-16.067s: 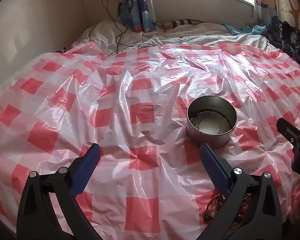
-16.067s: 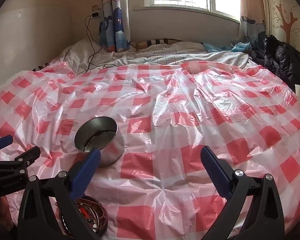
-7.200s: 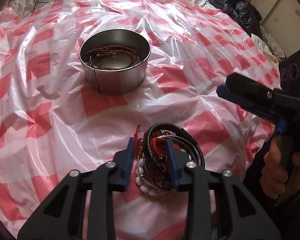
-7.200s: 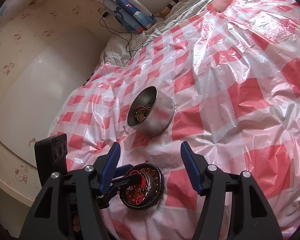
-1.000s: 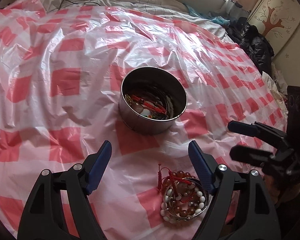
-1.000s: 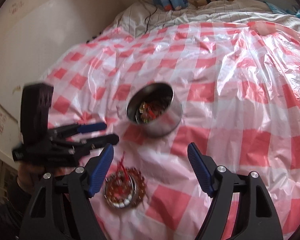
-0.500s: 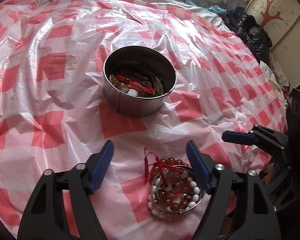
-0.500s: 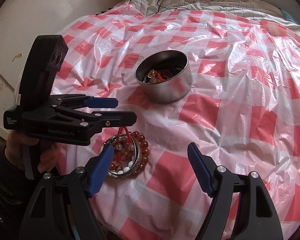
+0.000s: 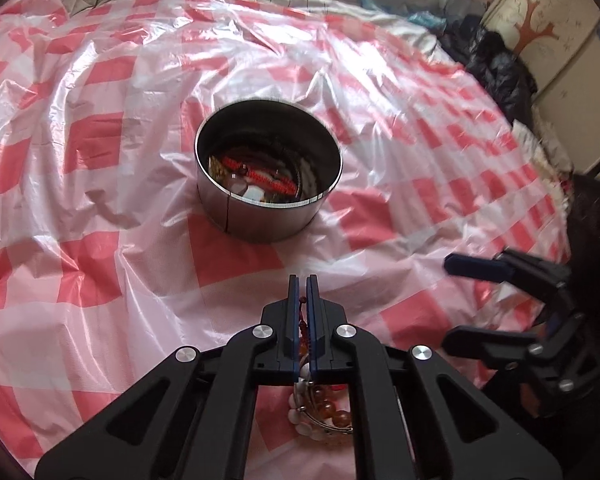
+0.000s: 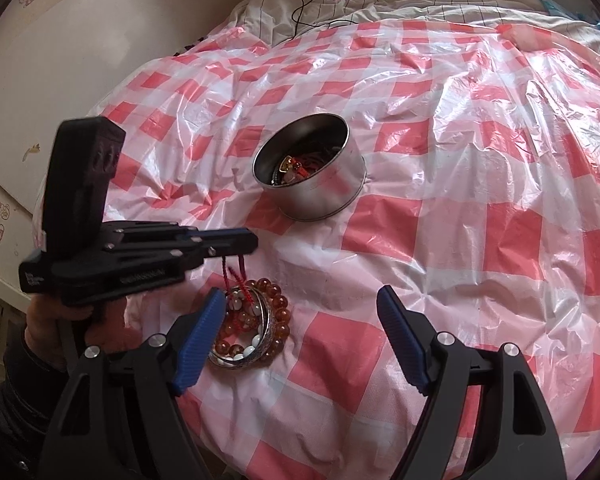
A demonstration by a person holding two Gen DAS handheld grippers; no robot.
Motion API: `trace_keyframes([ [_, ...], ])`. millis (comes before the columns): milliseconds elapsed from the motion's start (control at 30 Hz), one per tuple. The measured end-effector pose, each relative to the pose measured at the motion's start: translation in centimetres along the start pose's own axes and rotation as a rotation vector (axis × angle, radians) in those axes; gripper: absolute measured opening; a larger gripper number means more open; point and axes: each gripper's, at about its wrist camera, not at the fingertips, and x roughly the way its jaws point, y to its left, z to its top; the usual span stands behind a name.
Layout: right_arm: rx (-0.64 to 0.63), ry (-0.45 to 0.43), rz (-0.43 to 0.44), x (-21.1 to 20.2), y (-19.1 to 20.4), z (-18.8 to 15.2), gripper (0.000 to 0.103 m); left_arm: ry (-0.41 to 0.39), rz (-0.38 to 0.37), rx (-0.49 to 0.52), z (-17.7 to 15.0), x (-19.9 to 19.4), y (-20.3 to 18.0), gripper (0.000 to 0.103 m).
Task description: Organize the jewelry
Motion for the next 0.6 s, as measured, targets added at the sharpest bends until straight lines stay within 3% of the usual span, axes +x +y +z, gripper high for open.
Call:
trace_keyframes([
  [233,-0.018,0.020,0.005,0.6,0.4,0.0,0.075,-0.086,-0.098,-0.083,0.9,-2.3,1.7,0.003],
  [433,-0.086,0.067,0.008,1.8,1.7,-0.5,0.075,-0.074,-0.098,-0.078,0.9,-2.1,1.5,0.003],
  [600,-0.134,0.084,0.018,2.2,2.8,-1.0,0.075,-0.148,-0.112,-0.097,1.2,-3.5,1.8,0.003],
])
